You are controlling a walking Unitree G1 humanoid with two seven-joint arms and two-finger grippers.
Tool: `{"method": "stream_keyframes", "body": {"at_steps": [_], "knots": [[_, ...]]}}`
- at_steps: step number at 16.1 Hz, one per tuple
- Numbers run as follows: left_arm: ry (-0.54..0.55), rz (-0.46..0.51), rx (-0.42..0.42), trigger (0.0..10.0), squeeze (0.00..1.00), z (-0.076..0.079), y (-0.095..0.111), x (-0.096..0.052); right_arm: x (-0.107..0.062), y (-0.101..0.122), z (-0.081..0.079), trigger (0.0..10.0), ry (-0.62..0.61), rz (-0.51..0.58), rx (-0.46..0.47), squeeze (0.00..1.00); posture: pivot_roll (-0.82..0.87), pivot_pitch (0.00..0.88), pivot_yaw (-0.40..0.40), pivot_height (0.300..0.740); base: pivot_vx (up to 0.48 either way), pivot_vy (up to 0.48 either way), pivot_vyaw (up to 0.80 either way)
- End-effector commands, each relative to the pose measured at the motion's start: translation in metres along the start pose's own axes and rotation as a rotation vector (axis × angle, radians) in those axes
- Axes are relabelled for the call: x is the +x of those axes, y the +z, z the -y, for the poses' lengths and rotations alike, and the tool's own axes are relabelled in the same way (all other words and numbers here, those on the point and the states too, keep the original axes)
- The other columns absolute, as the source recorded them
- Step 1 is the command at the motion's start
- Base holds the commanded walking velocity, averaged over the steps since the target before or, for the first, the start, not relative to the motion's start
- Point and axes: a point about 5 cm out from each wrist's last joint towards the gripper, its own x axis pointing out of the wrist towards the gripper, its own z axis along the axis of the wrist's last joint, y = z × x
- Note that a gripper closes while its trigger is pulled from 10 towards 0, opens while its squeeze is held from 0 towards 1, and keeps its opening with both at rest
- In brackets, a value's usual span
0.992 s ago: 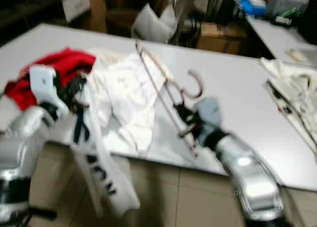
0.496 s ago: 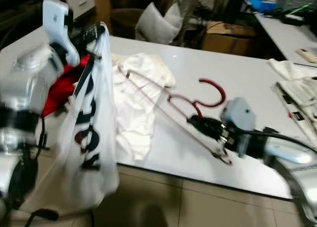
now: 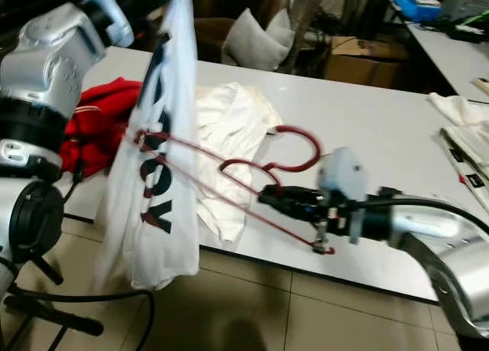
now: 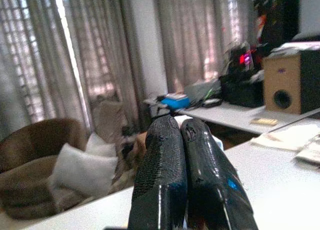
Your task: Hang hanger
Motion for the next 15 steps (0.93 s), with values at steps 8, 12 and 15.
{"method": "stream_keyframes", "body": {"at_steps": [8,12,15], "knots": [[-0.186,0.472,-0.055,10.0,0.00,0.008,0.132,-0.017,-0.007,0.105,0.159,10.0,-0.919,0.170,-0.419,0.00,-0.08,0.000,-0.045,0.740,0.000,0.000,0.00],[-0.136,0.440,-0.059,10.0,0.00,0.002,0.122,-0.028,0.001,0.110,0.162,10.0,-0.910,0.227,-0.471,0.00,-0.07,0.000,-0.051,0.740,0.000,0.000,0.00],[-0.093,0.287,-0.082,10.0,0.00,0.006,0.072,-0.020,0.032,0.060,0.144,10.0,-0.663,0.125,-0.446,0.00,-0.08,0.000,-0.037,0.740,0.000,0.000,0.00]]}}
